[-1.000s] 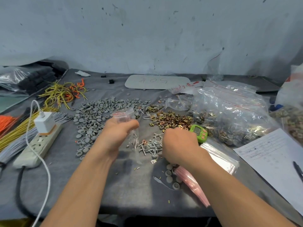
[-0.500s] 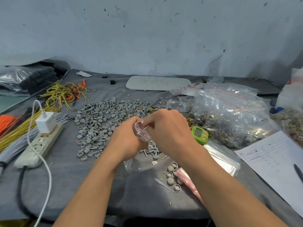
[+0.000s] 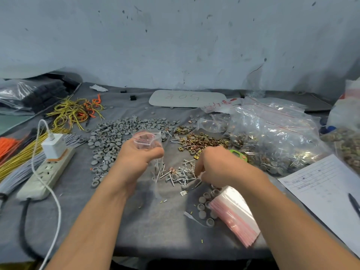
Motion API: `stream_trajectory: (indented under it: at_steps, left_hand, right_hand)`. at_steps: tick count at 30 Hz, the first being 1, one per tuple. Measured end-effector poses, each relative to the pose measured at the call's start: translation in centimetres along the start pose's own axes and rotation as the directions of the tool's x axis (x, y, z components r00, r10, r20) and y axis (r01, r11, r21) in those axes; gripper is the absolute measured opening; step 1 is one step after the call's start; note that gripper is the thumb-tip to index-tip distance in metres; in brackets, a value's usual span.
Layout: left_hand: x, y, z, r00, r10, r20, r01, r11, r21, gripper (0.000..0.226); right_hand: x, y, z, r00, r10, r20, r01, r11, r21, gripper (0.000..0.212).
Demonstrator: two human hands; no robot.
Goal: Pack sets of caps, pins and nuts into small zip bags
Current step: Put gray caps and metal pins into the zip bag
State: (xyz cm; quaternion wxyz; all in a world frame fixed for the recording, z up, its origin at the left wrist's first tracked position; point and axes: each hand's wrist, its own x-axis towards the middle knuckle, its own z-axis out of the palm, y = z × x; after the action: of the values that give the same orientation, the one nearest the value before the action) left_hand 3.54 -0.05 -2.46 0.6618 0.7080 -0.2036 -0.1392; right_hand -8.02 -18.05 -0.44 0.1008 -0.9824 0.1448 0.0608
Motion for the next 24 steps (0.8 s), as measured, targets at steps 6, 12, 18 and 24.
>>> stream_trajectory:
  at_steps: [6,12,18,24]
  left_hand:
    - [0.2,0.0,0.6,0.999,-0.027,-0.02,0.026,0.998,-0.057,0.014]
    - [0.5,-0.2,1.0,1.0,-0.019,-0.007,0.019,0.998,-0.059,0.018]
    - [0.4,-0.3,1.3,1.0,0.012,-0.006,-0.012,0.999,-0.04,0.021]
    - [0.2,-0.3,1.4,1.0,0.013,0.001,-0.013,1.0,-0.006,0.025]
  right_hand:
    - [0.9,0.3,1.9,0.998,-0.03,0.048,0.034,0.995,-0.094,0.025]
    - [1.0,-0.4,2.7,0.998,-0.011,0.066,0.02,0.991,-0.134,0.025]
    - [0.5,-1.1,2.0,0.996,-0.023,0.086,0.036,0.989,-0.141,0.018]
    - [1.1,-0.9,0.2,0.994,0.006,-0.107,-0.007,1.0,-0.001,0.014]
